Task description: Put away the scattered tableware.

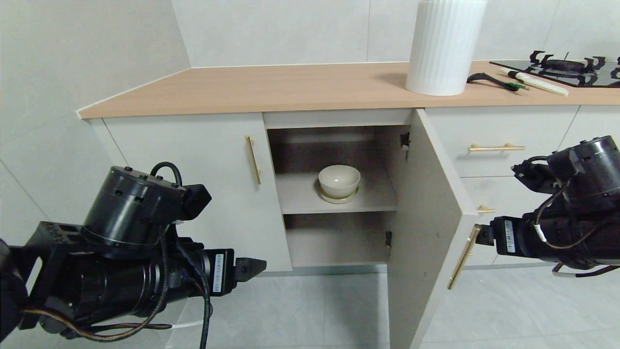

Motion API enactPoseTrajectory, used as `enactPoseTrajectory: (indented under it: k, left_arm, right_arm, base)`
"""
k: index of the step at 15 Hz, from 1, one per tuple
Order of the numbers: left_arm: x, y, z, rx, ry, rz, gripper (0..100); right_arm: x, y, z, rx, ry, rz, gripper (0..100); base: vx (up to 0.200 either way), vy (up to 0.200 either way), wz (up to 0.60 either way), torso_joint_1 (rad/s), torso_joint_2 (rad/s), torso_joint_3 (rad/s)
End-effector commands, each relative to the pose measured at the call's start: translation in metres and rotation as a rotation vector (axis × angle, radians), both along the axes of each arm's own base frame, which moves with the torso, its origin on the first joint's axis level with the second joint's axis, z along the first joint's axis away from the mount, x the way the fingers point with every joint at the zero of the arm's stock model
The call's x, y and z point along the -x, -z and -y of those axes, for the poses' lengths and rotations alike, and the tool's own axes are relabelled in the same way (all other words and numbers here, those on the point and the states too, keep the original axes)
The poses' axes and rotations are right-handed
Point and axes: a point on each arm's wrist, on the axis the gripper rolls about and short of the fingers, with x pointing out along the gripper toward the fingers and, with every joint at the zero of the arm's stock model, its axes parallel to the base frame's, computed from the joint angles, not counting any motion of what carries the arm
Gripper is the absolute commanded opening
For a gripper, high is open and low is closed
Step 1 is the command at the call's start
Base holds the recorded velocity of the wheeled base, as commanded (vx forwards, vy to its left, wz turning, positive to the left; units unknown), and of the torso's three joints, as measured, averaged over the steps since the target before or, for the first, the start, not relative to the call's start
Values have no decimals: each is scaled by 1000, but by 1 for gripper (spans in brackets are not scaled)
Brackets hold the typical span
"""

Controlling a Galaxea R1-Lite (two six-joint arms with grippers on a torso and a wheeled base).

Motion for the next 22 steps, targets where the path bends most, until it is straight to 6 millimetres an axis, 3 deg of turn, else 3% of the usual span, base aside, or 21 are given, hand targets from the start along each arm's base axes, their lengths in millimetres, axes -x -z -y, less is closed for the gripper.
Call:
enactPoseTrajectory:
  k: [1,3,5,8,22]
  left_arm:
    - [1,-4,-1,10,-2,14,100]
    - [2,-6,-1,17,-4,21,100]
    - [1,-7,-3,21,-14,23,100]
    - [3,-16,-10,42,-31,65,100]
    - [-3,-8,-7,5,-60,48,100]
  right_arm:
    - [-5,12,-22,-28,-48,-15,100]
    - [-12,14,-36,-43,-91,21,100]
    - [-37,7,-55,-54,-150,72,100]
    - [-59,13,-72,-45,-175,67,100]
    - [-90,40,-91,-174,-110,119,100]
  base:
    - [0,0,0,0,0,0]
    - [0,0,0,0,0,0]
    - [0,0,0,0,0,0]
    - [0,0,0,0,0,0]
    - [0,0,0,0,0,0]
